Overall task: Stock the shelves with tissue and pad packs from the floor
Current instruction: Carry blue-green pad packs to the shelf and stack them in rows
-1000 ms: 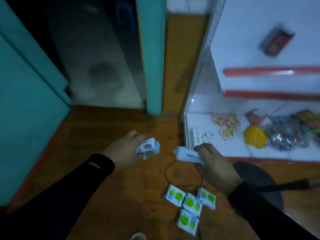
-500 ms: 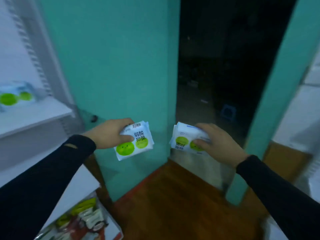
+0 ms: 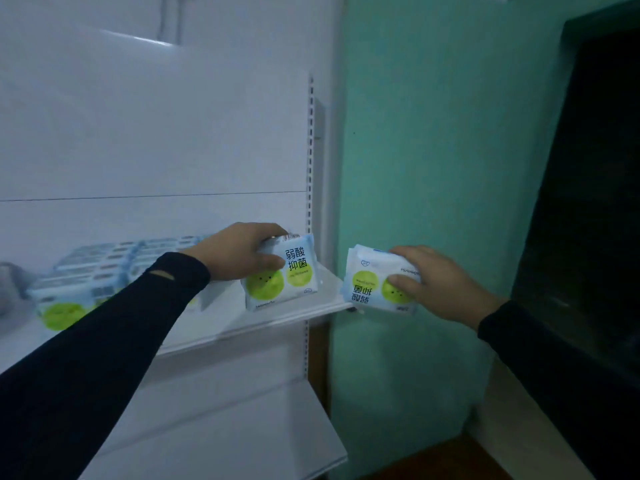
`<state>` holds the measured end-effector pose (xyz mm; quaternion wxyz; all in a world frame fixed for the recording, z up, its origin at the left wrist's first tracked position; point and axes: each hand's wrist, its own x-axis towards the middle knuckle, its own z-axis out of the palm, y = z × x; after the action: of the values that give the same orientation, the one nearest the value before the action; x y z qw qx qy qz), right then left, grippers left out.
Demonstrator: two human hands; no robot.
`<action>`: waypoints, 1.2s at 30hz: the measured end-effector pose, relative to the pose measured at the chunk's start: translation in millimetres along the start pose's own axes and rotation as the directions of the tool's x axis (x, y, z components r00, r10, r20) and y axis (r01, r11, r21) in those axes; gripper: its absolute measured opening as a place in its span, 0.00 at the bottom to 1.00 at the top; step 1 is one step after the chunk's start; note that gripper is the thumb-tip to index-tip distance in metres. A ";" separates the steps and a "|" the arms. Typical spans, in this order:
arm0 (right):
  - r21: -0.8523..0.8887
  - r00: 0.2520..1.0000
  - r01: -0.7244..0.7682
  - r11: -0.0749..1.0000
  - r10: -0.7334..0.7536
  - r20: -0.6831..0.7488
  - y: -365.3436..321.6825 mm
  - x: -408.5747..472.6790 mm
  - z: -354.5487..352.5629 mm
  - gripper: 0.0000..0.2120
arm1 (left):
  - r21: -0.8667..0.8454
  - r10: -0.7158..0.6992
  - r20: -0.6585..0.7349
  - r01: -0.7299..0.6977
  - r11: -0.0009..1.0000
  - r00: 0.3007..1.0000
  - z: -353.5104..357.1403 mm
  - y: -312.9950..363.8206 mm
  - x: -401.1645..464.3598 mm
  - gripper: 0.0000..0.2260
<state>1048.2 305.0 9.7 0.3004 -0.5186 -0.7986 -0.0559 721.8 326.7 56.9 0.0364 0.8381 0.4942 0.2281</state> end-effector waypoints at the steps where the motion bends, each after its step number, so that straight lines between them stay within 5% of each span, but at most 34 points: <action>1: 0.007 1.000 0.016 1.000 -0.016 0.003 -6.9 14.4 10.5 0.19 | 0.015 -0.010 -0.001 0.010 1.000 1.000 -5.1 -14.9 1.5 0.20; 10: 0.100 0.990 0.100 0.990 -0.109 0.086 -27.0 109.7 79.0 0.18 | 0.126 -0.113 0.007 0.111 0.986 0.994 -10.2 -98.6 30.2 0.21; 22: 0.247 0.948 0.139 0.959 -0.201 0.246 16.5 198.7 151.4 0.21 | 0.211 -0.313 0.037 0.299 0.931 0.949 29.2 -126.1 92.0 0.22; 36: 0.566 0.949 -0.100 0.818 -0.092 0.300 61.2 204.0 201.7 0.46 | 0.363 -0.469 -0.072 0.461 0.810 0.880 50.6 -131.5 101.7 0.21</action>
<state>958.5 575.8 -58.3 0.3119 -0.4077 -0.8143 0.2711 677.6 487.9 9.3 -0.0625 0.6857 0.7174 0.1063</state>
